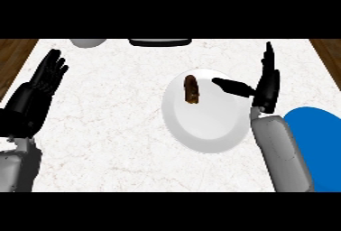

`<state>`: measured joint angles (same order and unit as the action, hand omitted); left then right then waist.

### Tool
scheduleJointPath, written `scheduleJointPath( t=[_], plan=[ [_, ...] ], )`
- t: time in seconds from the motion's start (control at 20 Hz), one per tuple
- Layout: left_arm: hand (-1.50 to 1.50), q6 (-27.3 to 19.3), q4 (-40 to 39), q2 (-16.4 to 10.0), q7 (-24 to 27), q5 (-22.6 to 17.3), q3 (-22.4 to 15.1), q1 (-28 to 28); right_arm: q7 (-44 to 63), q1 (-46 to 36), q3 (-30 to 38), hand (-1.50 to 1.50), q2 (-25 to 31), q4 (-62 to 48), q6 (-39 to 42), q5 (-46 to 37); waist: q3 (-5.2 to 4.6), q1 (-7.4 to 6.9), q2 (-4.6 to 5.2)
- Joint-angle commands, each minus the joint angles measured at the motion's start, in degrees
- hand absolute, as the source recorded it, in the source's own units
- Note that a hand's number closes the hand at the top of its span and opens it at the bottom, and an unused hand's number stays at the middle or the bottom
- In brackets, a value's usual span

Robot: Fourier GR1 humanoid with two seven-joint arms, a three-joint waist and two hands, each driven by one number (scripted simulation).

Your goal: Pick the sweet potato from the plate and place it in the plate

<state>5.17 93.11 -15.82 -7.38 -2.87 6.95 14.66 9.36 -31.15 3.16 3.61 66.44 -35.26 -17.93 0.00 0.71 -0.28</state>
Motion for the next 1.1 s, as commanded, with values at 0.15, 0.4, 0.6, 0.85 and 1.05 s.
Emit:
scheduleJointPath(
  t=[0.15, 0.4, 0.6, 0.85, 1.05],
  plan=[
    [0.00, -0.80, 0.38, 1.40, 0.08, 1.85, -1.24, -0.06, -5.05, 18.59, 2.13, -1.50, 6.20, 18.46, 8.64, 7.16, 0.01, 0.14, 0.09],
    [0.00, 1.28, -2.55, 0.08, 2.11, -0.10, 1.58, 1.18, -11.67, 28.38, 6.17, -1.50, 8.48, 22.43, 13.89, 12.57, 0.00, 0.00, 0.23],
    [0.00, 0.16, 0.65, 0.70, -0.80, 1.94, -0.01, 0.71, -12.20, 30.43, 13.00, -1.50, 15.15, 22.19, 21.44, 18.14, 0.02, -0.27, 0.25],
    [0.00, 1.08, -1.33, 1.04, -0.70, 0.94, 1.87, 2.46, -12.88, 35.18, 13.35, -1.50, 12.83, 26.64, 23.50, 17.40, 0.01, -0.49, 0.27],
    [0.00, 1.32, -2.23, 1.23, 0.04, 1.11, 1.85, 2.12, -17.91, 40.40, 16.16, -1.50, 13.52, 27.49, 24.56, 16.70, 0.01, -0.37, 0.27]
  ],
)
